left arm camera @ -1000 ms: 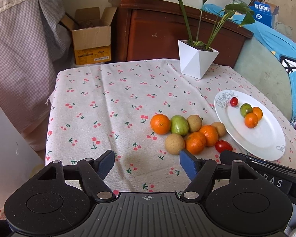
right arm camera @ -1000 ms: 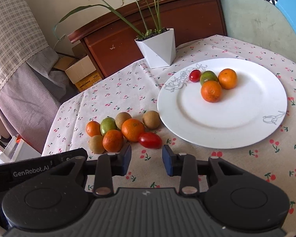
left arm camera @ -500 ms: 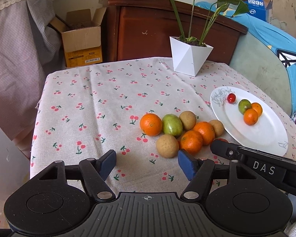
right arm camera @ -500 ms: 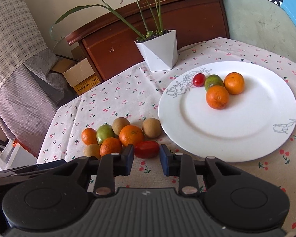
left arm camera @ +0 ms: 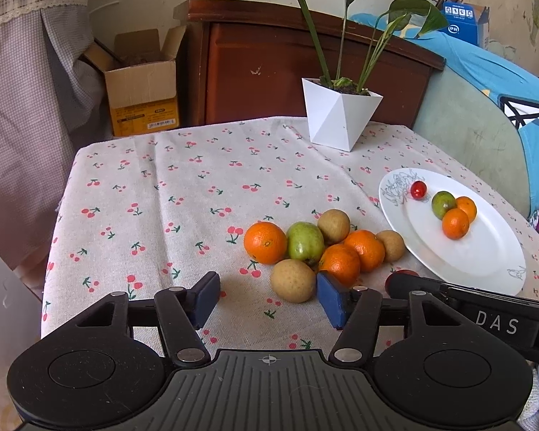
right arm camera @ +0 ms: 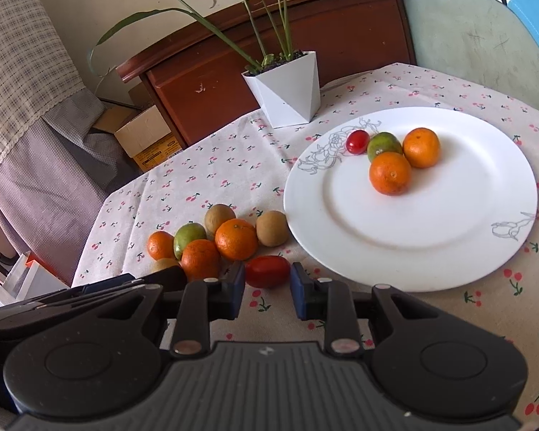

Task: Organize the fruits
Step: 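Bring the right gripper to a red cherry tomato while the left gripper approaches a brown kiwi, then close the right gripper on the cherry tomato while the left gripper grasps the kiwi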

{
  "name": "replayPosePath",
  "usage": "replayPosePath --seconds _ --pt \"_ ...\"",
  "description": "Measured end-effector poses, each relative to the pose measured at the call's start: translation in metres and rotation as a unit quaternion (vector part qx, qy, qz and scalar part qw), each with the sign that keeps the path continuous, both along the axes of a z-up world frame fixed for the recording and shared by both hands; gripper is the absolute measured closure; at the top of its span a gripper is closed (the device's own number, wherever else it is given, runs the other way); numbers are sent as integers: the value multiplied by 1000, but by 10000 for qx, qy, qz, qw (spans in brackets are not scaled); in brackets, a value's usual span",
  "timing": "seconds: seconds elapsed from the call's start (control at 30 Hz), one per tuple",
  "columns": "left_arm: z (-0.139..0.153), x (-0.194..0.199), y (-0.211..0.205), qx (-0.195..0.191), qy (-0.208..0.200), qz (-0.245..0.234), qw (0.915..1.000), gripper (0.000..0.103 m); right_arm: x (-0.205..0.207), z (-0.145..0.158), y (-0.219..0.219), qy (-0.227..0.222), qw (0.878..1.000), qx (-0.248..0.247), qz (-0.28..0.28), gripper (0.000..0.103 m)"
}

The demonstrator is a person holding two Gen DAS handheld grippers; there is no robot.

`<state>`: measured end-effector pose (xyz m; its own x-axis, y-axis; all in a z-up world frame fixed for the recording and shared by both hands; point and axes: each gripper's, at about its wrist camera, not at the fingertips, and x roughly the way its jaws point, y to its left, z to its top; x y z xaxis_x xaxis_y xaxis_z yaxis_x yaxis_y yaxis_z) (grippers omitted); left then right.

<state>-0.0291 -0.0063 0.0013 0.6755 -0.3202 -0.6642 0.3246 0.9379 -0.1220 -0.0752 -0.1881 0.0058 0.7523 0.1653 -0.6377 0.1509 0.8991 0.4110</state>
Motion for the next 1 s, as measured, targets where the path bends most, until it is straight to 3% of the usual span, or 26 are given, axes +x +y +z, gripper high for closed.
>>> replayPosePath --seconds 0.47,0.53,0.67,1.0 --pt "-3 0 -8 10 -169 -197 9997 54 0 0 -1 26 10000 70 -23 76" --pt "-3 -1 -10 5 -158 -303 9994 66 0 0 -1 27 10000 80 -30 76" --pt "-3 -4 -14 40 -200 -386 9990 77 -1 0 -2 28 9999 108 -33 76" --pt "4 -8 -12 18 -243 -346 9991 77 -3 4 -1 -64 9998 158 32 76"
